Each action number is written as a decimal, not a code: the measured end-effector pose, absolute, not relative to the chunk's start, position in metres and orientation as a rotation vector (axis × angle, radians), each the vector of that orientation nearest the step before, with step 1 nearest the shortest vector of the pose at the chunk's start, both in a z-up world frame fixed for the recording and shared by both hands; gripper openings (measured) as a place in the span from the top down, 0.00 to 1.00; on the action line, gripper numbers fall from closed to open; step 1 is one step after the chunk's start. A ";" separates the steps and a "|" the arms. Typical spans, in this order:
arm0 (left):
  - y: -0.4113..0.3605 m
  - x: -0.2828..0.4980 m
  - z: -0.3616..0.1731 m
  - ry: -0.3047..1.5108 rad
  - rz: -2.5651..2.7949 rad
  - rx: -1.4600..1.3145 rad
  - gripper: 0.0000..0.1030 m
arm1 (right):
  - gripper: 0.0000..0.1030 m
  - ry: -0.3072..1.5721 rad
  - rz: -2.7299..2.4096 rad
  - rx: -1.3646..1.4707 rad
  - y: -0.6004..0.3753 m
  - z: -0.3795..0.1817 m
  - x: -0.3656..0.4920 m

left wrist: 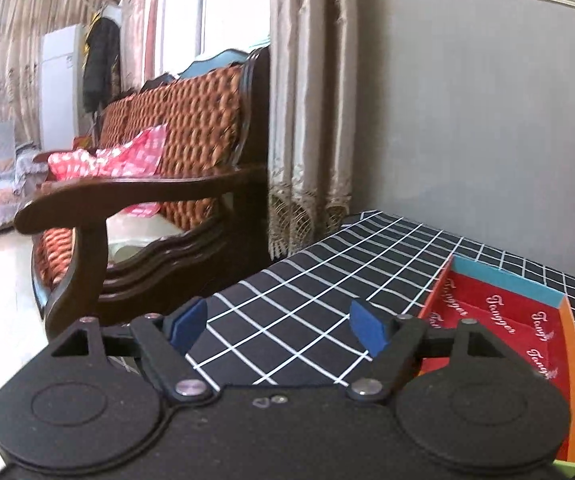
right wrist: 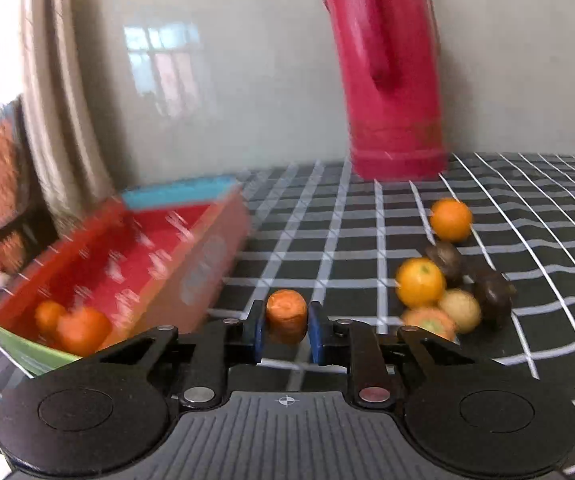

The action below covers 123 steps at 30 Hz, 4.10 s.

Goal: Organize fruits
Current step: 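Grasp the carrot piece with the right gripper and drop it into the box, then grasp the sliced carrot chunk with the left gripper and drop it into the box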

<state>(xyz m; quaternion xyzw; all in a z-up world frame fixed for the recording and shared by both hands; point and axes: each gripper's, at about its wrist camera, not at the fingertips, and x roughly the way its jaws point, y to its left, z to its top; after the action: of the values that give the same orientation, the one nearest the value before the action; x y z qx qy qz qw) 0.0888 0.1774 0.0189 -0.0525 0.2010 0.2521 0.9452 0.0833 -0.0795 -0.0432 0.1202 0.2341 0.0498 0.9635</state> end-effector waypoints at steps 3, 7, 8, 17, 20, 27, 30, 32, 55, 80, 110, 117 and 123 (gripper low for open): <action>0.185 0.089 0.016 0.435 0.524 -0.132 0.29 | 0.78 0.394 0.186 0.261 -0.072 -0.033 0.075; 0.193 0.089 0.013 0.458 0.540 -0.147 0.29 | 0.78 0.322 0.297 0.214 -0.051 -0.023 0.067; 0.194 0.089 0.013 0.462 0.543 -0.149 0.29 | 0.78 0.322 0.316 0.190 -0.046 -0.023 0.066; 0.191 0.088 0.013 0.464 0.538 -0.145 0.29 | 0.78 0.345 0.386 0.085 -0.020 -0.028 0.063; 0.187 0.089 0.013 0.461 0.535 -0.137 0.29 | 0.75 0.337 0.377 0.090 -0.020 -0.029 0.061; 0.171 0.091 0.015 0.446 0.512 -0.110 0.29 | 0.09 0.225 0.198 0.207 -0.060 -0.016 0.045; 0.156 0.090 0.016 0.429 0.475 -0.090 0.29 | 0.00 0.188 0.050 0.229 -0.079 -0.012 0.039; 0.141 0.088 0.018 0.409 0.427 -0.071 0.28 | 0.00 0.161 -0.063 0.241 -0.094 -0.009 0.033; -0.089 0.070 -0.046 0.428 -0.315 0.312 0.23 | 0.00 0.108 -0.732 0.414 -0.258 -0.001 -0.035; -0.106 0.088 -0.055 0.487 -0.369 0.275 0.75 | 0.00 0.100 -0.761 0.521 -0.289 0.005 -0.060; 0.026 0.132 -0.022 0.546 0.142 0.077 0.75 | 0.00 0.223 -0.512 0.439 -0.222 -0.012 0.007; 0.035 0.132 -0.022 0.560 0.173 0.054 0.72 | 0.00 0.229 -0.504 0.409 -0.214 -0.012 0.010; 0.041 0.132 -0.019 0.564 0.184 0.016 0.60 | 0.00 0.228 -0.523 0.410 -0.217 -0.012 0.009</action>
<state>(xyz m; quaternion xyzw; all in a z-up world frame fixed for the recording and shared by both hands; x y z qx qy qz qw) 0.1321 0.0407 -0.0194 0.0081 0.2781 0.0907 0.9562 0.0091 -0.2174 -0.0121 0.2008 0.1115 -0.2560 0.9390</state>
